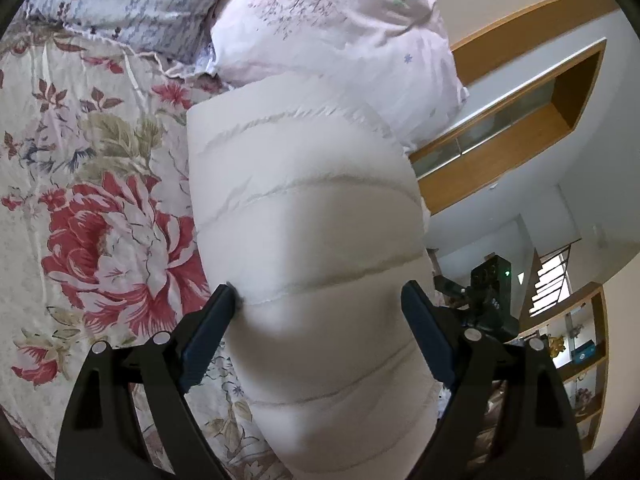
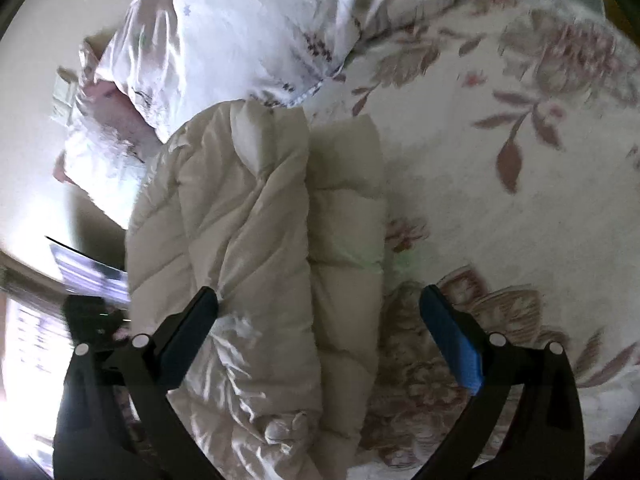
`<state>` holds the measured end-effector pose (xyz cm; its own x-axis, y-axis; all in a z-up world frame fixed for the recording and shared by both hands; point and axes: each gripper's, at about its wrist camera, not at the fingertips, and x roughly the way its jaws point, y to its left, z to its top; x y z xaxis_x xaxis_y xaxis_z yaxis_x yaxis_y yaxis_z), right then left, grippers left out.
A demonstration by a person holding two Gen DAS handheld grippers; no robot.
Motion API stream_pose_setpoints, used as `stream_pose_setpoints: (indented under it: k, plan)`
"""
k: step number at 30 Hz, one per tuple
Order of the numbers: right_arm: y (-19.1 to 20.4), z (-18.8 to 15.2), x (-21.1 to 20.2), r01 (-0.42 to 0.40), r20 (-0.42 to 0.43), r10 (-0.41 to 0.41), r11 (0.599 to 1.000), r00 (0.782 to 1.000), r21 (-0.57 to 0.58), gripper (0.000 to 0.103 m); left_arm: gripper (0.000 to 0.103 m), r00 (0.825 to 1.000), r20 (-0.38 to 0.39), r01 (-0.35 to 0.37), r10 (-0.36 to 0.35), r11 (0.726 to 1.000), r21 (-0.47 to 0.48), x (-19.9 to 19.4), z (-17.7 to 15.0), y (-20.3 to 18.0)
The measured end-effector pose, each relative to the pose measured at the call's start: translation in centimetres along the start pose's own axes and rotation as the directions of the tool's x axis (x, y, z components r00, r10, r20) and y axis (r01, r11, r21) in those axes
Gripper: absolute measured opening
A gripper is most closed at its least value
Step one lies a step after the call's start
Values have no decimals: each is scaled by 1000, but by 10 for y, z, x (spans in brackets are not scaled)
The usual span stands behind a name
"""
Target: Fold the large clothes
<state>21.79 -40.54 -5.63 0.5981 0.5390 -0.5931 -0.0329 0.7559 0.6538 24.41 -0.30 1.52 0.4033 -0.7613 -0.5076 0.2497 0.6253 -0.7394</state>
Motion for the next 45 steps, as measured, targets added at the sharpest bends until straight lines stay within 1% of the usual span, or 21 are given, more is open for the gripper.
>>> stream_pose_setpoints:
  k: [1, 3, 5, 9, 13, 19, 22, 25, 27, 28, 29, 30, 31, 32, 34, 35, 36, 37, 39, 42, 45]
  plan:
    - [-2, 0, 3, -31, -13, 31, 999, 999, 15, 101, 86, 1000, -6, 3, -3, 1000, -8, 2, 1, 2]
    - [-4, 1, 8, -54, -34, 55, 998, 998, 26, 101, 86, 1000, -12, 14, -15, 1000, -21, 4, 1, 5]
    - [-6, 1, 17, -85, -75, 88, 995, 993, 45, 101, 86, 1000, -19, 20, -20, 999, -29, 6, 3, 8]
    - [-4, 2, 29, -128, -116, 132, 991, 984, 45, 101, 88, 999, -37, 27, -29, 999, -42, 14, 6, 12]
    - [5, 2, 41, -185, -168, 188, 982, 968, 29, 101, 90, 997, -56, 41, -44, 998, -57, 22, 7, 16]
    - [22, 3, 54, -211, -232, 201, 977, 952, -20, 101, 91, 994, -75, 76, -83, 993, -95, 31, 8, 23]
    - [29, 4, 58, -221, -249, 207, 975, 946, -31, 101, 91, 992, -78, 87, -95, 991, -104, 31, 6, 25]
    - [36, -2, 63, -252, -273, 230, 967, 934, -47, 101, 91, 991, -80, 99, -109, 988, -115, 34, 7, 26]
    - [39, -4, 65, -260, -275, 236, 964, 932, -54, 100, 91, 991, -80, 101, -111, 988, -118, 35, 7, 26]
    - [41, -6, 66, -270, -278, 246, 961, 929, -53, 95, 90, 991, -77, 103, -113, 987, -120, 35, 7, 26]
    - [41, -7, 68, -288, -283, 266, 957, 921, -38, 92, 89, 991, -72, 106, -115, 987, -122, 35, 7, 26]
    - [41, -8, 70, -296, -280, 276, 955, 919, -31, 87, 86, 991, -66, 109, -118, 986, -128, 34, 6, 27]
    - [41, -8, 70, -304, -277, 286, 952, 917, -24, 80, 84, 991, -61, 113, -122, 985, -130, 32, 6, 28]
    - [40, -10, 72, -328, -273, 315, 945, 909, -4, 76, 80, 991, -53, 119, -127, 984, -130, 30, 5, 28]
    - [39, -14, 71, -362, -258, 354, 932, 899, 17, 60, 74, 990, -41, 131, -138, 983, -132, 27, 4, 29]
    - [40, -16, 70, -376, -248, 369, 926, 896, 19, 57, 70, 989, -34, 136, -142, 982, -129, 25, 4, 29]
    - [41, -17, 68, -385, -239, 378, 923, 895, 18, 51, 66, 989, -28, 142, -146, 982, -126, 23, 3, 28]
    - [44, -19, 66, -392, -231, 385, 920, 894, 14, 47, 65, 988, -20, 150, -154, 981, -123, 19, 2, 28]
    - [51, -21, 61, -402, -213, 392, 916, 895, -2, 42, 60, 986, -9, 162, -164, 980, -114, 14, 1, 26]
    - [64, -24, 54, -407, -199, 394, 913, 898, -32, 38, 57, 983, 15, 182, -182, 979, -88, -1, 0, 22]
    - [79, -25, 50, -415, -189, 398, 908, 898, -62, 37, 56, 981, 43, 192, -189, 979, -65, -18, -1, 19]
